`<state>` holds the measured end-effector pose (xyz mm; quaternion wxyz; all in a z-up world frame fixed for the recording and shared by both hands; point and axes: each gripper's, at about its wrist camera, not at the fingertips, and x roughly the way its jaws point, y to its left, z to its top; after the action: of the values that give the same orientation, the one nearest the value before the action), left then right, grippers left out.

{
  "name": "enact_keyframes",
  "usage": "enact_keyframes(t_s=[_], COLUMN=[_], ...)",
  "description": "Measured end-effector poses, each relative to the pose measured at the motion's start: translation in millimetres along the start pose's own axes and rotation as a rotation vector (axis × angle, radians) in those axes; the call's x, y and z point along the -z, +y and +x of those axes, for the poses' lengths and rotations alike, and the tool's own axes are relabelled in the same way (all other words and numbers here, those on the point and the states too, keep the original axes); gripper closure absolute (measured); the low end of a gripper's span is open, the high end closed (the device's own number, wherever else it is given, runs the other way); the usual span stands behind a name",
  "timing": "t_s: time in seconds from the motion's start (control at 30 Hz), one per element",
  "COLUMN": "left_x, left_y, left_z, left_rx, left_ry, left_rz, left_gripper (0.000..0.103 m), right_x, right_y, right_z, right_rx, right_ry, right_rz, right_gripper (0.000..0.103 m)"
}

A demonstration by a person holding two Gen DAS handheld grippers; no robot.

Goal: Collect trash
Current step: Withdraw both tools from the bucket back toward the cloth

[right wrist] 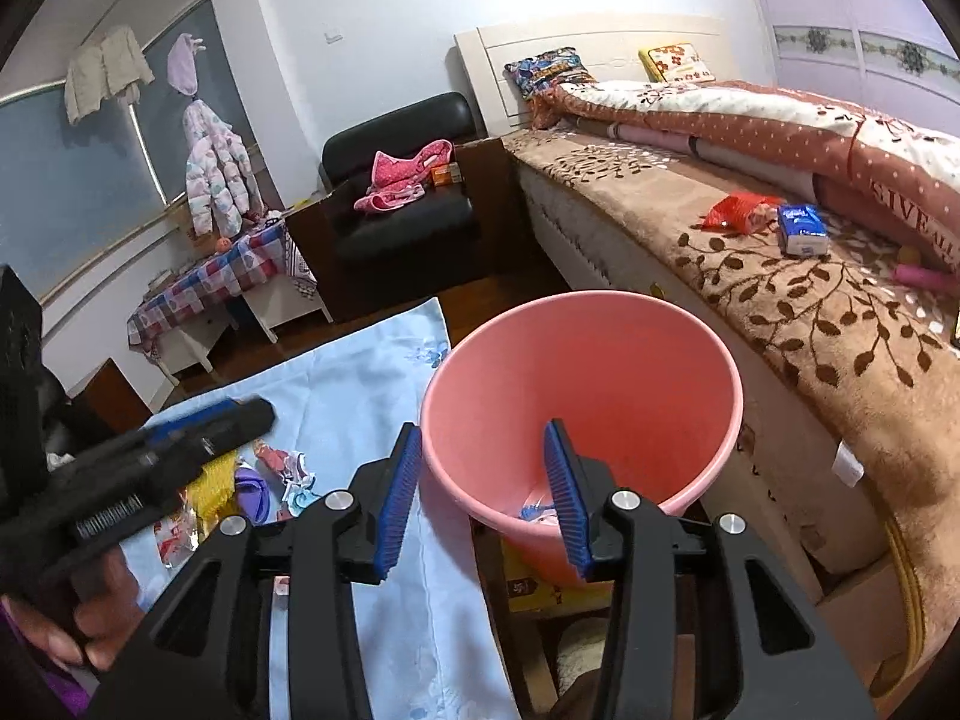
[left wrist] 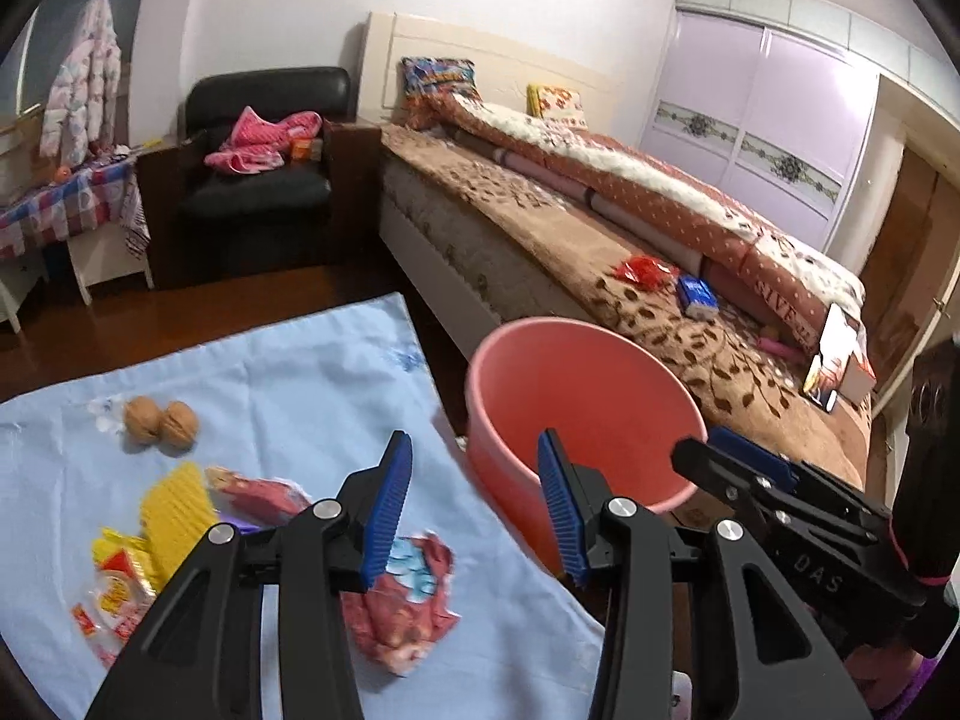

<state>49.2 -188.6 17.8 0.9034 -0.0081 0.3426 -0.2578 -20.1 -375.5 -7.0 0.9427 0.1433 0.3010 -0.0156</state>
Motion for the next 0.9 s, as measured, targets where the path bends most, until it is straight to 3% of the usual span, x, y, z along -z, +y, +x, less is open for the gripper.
enact_keyframes(t_s=[0.1, 0.5, 0.73, 0.9], left_x=[-1, 4, 33, 59], left_y=[11, 71, 127, 154], left_z=[-11, -69, -93, -104], left_rx=[0.001, -0.133, -0.224, -0.241], left_ry=[-0.001, -0.057, -0.026, 0.008], left_rz=[0.004, 0.031, -0.015, -0.035], left_gripper=[0.056, 0.054, 0.054, 0.054], right_x=[3, 11, 27, 37], right_y=[4, 31, 49, 73], right_z=[0, 6, 11, 17], right_rx=[-0.013, -0.091, -0.114, -0.134], right_ry=[0.013, 0.067, 0.082, 0.111], right_rz=[0.002, -0.01, -0.04, -0.072], right_gripper=[0.06, 0.06, 0.06, 0.06])
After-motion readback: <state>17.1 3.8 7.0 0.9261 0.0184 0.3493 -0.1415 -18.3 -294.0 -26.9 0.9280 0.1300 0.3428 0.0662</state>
